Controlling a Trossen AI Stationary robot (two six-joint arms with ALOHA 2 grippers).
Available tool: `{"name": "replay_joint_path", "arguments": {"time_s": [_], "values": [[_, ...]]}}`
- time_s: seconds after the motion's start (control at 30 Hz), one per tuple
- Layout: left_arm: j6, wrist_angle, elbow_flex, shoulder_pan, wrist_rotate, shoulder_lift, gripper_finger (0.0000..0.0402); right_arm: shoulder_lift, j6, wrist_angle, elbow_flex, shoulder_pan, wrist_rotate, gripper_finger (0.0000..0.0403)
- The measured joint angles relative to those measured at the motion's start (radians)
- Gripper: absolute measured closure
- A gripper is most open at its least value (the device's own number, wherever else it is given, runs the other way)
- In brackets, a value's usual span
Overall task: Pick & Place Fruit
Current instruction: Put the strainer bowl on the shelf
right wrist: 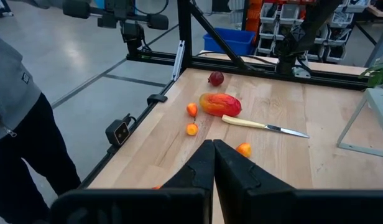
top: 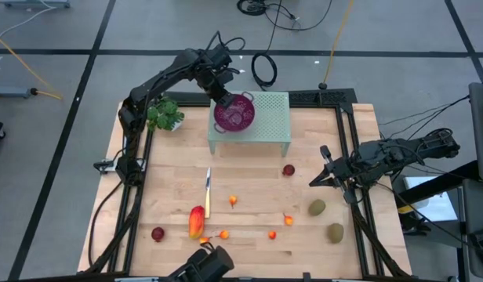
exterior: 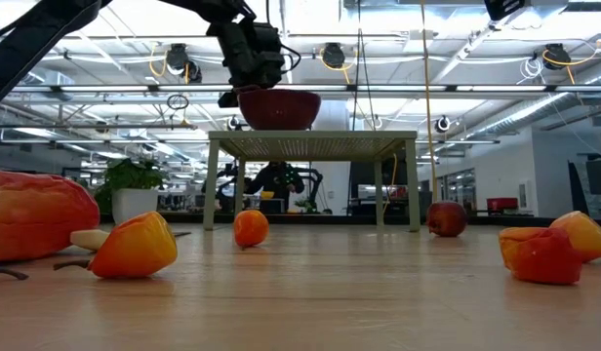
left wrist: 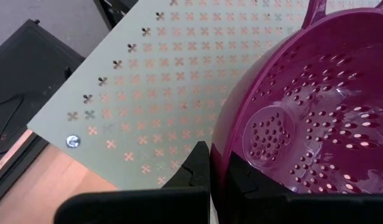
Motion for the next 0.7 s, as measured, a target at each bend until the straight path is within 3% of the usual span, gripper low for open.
{"name": "replay_joint_path", "arguments": {"time_s": [0.2,0.7], "values": [[0.004,0.003,0.000,0.002,0.010,0.000,0.0397,0.000,-0.002,0.000,0.000,0.000,0.000,0.0399],[0.029,0.007,0.000,0.002,-0.057,0.000,0.0340,0.000,-0.004,0.000,0.000,0.000,0.000,0.0399]]}}
